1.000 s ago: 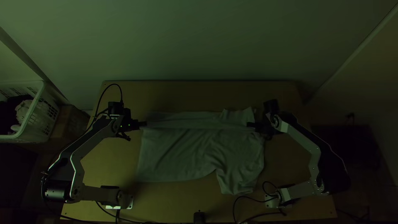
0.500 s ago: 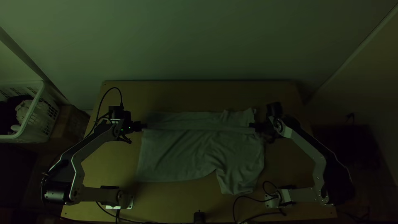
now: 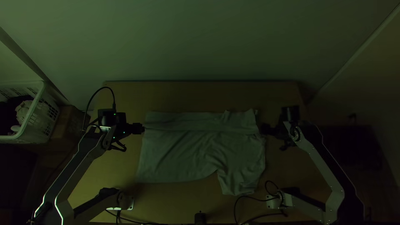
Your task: Fold the t-shirt
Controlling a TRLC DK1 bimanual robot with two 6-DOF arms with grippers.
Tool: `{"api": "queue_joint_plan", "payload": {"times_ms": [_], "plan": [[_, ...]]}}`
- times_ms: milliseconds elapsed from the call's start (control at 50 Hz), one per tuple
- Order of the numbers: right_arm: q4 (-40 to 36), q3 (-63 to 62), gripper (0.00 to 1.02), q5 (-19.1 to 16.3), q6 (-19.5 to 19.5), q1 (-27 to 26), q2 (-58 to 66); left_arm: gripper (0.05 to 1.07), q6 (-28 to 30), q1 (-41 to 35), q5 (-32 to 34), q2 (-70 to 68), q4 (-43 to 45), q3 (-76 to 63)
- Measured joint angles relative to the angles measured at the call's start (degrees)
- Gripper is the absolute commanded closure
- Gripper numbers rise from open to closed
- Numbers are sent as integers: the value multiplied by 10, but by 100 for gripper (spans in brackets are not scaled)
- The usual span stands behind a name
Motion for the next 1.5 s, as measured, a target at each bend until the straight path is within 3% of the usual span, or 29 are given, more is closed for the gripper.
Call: {"api": "queue_joint_plan", "payload": {"times_ms": [280,640,1020,1300,1420,1500], "plan": [[-93,9,4,-1,0,0,-95,12,31,-1,0,-89,-149,0],[-233,3,4,-12,3,28,-156,12,73,-12,-1,-179,-291,-2],[-282,-77,10,-110,130,31,-228,12,86,-13,-2,-196,-401,-2],[-279,-125,10,-135,130,35,-199,16,86,-16,-2,-174,-433,-17],[-264,-152,21,-140,122,35,-180,16,85,-23,-2,-151,-434,-22],[-259,-160,35,-141,118,35,-160,16,82,-29,-2,-148,-435,-24]]}}
